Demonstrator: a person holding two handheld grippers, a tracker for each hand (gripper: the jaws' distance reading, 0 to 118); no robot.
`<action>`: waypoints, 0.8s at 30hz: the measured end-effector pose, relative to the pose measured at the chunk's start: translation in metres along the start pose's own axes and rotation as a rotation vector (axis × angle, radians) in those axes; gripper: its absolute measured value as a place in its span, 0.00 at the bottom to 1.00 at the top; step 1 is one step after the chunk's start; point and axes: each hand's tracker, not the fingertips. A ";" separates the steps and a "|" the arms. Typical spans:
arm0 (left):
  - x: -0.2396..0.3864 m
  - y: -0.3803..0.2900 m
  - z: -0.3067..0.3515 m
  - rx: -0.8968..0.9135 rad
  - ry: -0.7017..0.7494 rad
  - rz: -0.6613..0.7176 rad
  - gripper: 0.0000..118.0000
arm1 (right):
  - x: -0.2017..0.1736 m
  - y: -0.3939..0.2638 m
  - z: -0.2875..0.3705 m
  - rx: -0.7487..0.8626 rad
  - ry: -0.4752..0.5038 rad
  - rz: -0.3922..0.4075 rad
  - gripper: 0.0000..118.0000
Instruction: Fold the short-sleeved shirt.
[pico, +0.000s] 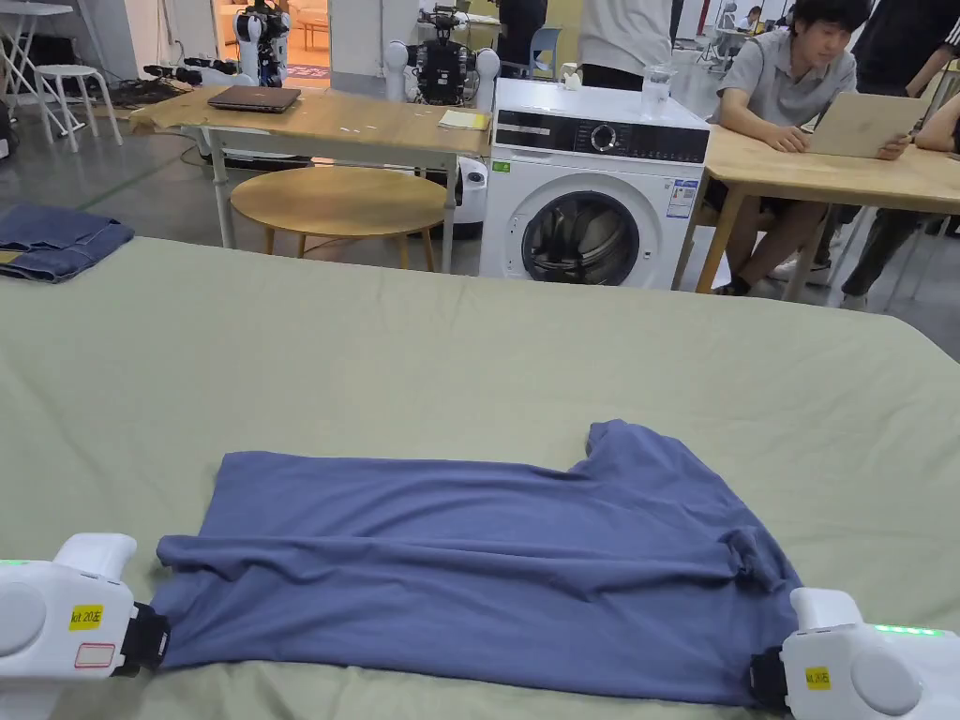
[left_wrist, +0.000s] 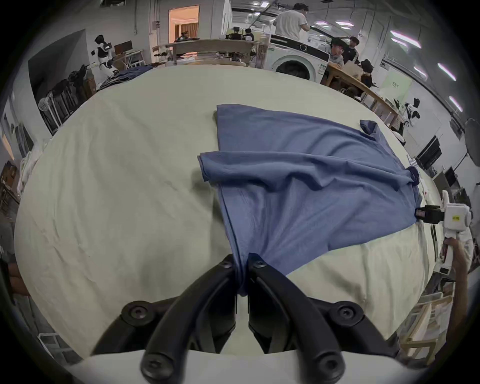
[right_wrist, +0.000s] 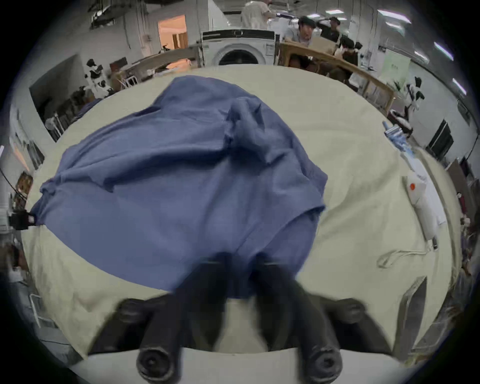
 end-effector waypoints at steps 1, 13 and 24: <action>0.000 -0.001 0.001 0.002 0.000 0.002 0.01 | -0.001 0.000 -0.001 -0.003 0.037 -0.018 0.02; 0.002 0.017 0.067 0.123 -0.005 -0.030 0.01 | -0.014 0.018 0.091 0.131 -0.036 0.088 0.01; -0.024 -0.058 0.081 0.048 0.006 -0.016 0.00 | -0.026 -0.057 0.121 0.054 -0.060 0.148 0.01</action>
